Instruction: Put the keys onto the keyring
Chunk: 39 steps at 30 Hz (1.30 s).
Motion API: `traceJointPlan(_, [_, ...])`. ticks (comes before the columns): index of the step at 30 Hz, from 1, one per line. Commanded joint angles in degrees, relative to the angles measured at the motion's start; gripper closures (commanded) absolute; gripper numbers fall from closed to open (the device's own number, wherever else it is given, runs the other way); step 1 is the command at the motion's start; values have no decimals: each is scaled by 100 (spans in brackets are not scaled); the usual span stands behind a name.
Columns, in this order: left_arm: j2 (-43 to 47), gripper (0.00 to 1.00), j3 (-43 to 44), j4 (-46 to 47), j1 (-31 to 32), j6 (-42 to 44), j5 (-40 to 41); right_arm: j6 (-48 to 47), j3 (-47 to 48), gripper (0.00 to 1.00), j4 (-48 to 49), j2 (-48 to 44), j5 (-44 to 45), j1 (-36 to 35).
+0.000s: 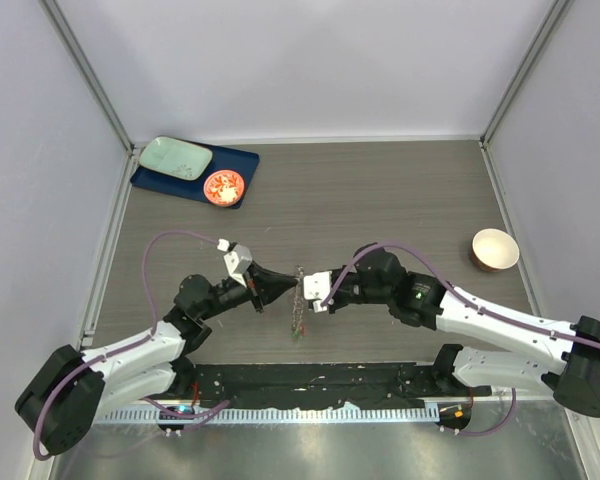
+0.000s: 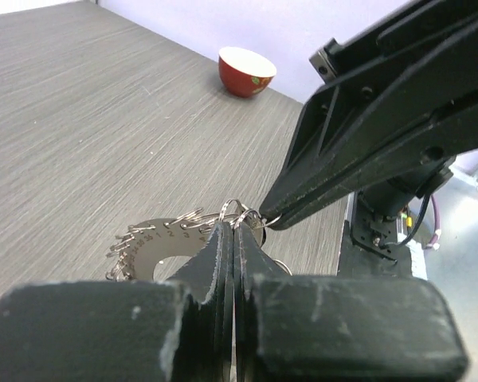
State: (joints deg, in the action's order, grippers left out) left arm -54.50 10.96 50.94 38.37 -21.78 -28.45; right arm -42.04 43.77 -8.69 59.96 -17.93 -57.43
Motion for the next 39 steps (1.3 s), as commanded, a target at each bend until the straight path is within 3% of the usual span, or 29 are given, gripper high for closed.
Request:
traceJointPlan(1, [177, 100, -103, 1540, -84, -502, 1147, 512, -403, 99, 735, -38, -80, -295])
traceJointPlan(6, [98, 100, -287, 1901, -75, -722, 1420, 697, -694, 99, 1624, 77, 97, -418])
traceJointPlan(12, [-43, 99, -551, 2289, -75, -916, 1649, 426, -633, 99, 1502, 77, 606, -418])
traceJointPlan(15, [-17, 90, -691, 2263, -75, -890, 1614, 259, -493, 99, 1177, -11, 799, -418])
traceJointPlan(19, [167, 78, -753, 1729, -84, -662, 1474, -110, -238, 99, 686, -20, 879, -418])
traceJointPlan(24, [615, 71, -622, 623, -84, -48, 1324, -497, 298, 99, -71, 155, 757, -418])
traceJointPlan(30, [1012, 64, -218, -531, -75, 806, 666, -910, 747, 99, -686, 340, 748, -418])
traceJointPlan(39, [292, 57, 231, -619, -84, 1492, -1004, -1060, 1002, 99, -1056, 534, 519, -418])
